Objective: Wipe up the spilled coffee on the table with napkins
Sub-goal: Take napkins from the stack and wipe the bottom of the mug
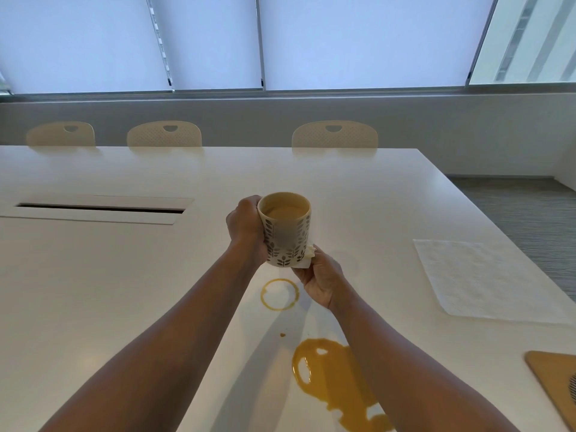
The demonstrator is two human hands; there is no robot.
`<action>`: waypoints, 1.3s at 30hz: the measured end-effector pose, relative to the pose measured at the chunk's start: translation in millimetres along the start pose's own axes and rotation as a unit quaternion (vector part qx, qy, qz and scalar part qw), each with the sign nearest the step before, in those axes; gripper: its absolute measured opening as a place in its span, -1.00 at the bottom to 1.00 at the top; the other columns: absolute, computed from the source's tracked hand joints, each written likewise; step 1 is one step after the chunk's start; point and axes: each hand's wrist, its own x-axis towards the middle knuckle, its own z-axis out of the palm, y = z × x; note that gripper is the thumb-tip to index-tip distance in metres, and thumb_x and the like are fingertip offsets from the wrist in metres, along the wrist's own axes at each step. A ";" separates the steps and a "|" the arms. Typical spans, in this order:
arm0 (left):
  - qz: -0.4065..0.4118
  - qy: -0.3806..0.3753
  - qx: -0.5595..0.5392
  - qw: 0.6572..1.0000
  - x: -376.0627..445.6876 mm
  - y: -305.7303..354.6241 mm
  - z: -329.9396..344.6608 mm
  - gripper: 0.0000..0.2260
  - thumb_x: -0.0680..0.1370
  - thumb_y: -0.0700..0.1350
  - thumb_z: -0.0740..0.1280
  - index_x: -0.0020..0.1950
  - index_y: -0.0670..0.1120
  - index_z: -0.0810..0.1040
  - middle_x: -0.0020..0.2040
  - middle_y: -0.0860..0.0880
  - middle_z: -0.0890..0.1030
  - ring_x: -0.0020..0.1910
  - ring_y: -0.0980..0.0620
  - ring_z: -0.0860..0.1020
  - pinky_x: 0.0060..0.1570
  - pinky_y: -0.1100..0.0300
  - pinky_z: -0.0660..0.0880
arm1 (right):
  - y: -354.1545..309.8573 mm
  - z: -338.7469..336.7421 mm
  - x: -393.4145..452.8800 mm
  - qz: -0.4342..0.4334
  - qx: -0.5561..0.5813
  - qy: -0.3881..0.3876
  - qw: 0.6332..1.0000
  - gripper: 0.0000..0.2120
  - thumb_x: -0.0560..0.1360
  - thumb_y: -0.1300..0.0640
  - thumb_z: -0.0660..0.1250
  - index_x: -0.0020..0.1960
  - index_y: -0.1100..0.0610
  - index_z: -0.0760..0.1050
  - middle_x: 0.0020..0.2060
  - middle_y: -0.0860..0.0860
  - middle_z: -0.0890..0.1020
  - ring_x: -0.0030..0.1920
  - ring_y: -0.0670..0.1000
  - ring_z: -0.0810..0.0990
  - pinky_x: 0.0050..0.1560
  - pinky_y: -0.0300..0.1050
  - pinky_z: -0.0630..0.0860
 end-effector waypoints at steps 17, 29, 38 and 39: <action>0.006 0.010 -0.030 0.999 0.4 -4.3 -5.0 -0.79 0.35 -0.20 0.32 -0.49 -0.04 0.55 -0.41 -0.04 0.56 -0.49 0.04 0.55 -0.46 0.19 0.49 | 16.9 21.2 5.2 0.009 -0.006 -0.015 1.000 -0.81 0.57 0.43 0.19 0.04 0.36 0.57 -0.11 0.22 0.70 -0.12 0.10 0.71 -0.18 -0.15 0.64; 0.024 0.011 -0.028 0.999 3.1 3.2 -7.0 -0.81 0.36 -0.19 0.32 -0.45 -0.03 0.58 -0.40 -0.03 0.58 -0.48 0.05 0.56 -0.45 0.21 0.50 | 12.0 19.8 -9.1 0.092 -0.138 -0.072 0.984 -0.69 0.54 0.47 0.16 0.10 0.27 0.61 0.05 0.21 0.67 0.01 0.14 0.68 -0.03 -0.01 0.65; 0.005 0.020 -0.036 0.999 1.4 2.3 -10.7 -0.77 0.36 -0.21 0.29 -0.50 -0.04 0.55 -0.42 -0.04 0.57 -0.50 0.04 0.54 -0.40 0.17 0.50 | -12.1 3.8 -16.4 0.095 -0.172 -0.040 0.980 -0.71 0.54 0.40 0.14 0.02 0.26 0.62 -0.10 0.17 0.71 -0.16 0.09 0.70 -0.22 -0.06 0.63; 0.004 0.020 -0.035 0.999 0.9 2.3 -10.5 -0.78 0.36 -0.21 0.29 -0.50 -0.04 0.55 -0.42 -0.04 0.56 -0.50 0.04 0.54 -0.40 0.17 0.50 | -13.9 2.2 -15.5 0.087 -0.175 -0.034 0.980 -0.72 0.53 0.40 0.15 0.03 0.27 0.62 -0.07 0.19 0.70 -0.12 0.11 0.69 -0.19 -0.04 0.64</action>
